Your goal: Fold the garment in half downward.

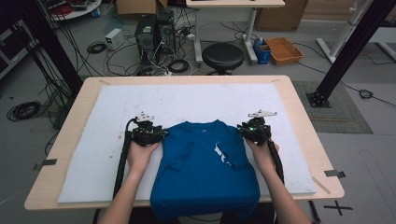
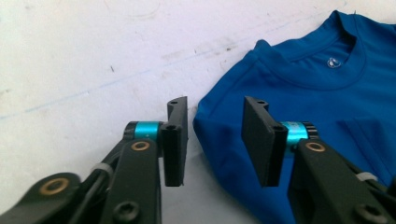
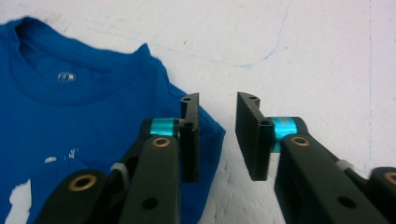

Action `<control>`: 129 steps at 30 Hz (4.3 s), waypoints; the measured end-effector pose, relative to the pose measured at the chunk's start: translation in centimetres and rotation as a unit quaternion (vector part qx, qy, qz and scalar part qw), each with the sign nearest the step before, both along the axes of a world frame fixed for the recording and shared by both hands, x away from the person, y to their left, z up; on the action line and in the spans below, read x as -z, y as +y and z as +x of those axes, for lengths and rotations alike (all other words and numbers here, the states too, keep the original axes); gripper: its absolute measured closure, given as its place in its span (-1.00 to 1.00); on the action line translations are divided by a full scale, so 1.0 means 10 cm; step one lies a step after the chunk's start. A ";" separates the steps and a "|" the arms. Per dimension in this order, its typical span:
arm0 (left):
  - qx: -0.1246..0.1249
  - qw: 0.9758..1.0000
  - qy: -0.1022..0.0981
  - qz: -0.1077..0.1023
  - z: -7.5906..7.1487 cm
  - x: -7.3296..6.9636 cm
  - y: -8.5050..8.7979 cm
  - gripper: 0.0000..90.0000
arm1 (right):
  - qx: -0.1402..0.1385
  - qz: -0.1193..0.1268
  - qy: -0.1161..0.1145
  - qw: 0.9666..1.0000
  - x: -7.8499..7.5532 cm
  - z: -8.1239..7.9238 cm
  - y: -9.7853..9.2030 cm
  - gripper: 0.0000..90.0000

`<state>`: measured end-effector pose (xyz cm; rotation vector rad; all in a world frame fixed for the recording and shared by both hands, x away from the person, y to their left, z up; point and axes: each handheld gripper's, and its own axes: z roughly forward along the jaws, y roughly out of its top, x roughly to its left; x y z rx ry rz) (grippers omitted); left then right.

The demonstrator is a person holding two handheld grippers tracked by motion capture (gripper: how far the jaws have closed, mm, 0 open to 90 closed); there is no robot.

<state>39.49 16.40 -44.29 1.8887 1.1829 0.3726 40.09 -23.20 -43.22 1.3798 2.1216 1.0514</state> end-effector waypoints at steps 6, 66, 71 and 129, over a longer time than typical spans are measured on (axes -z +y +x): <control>0.017 1.000 -0.003 0.003 0.17 -0.04 -0.12 0.24 | -0.006 -0.006 0.015 1.000 -0.01 0.14 0.15 0.39; 0.055 0.994 0.003 0.095 0.26 -0.02 -0.33 0.93 | -0.037 -0.061 0.037 0.997 0.07 0.25 0.31 0.95; 0.048 0.997 -0.007 0.062 0.32 -0.02 -0.26 0.95 | -0.030 -0.041 0.022 0.998 0.02 0.29 0.24 0.96; 0.237 0.956 -0.154 0.076 -1.51 -0.19 -0.03 0.95 | -0.169 -0.034 -0.118 0.978 -0.19 -1.68 -0.14 0.96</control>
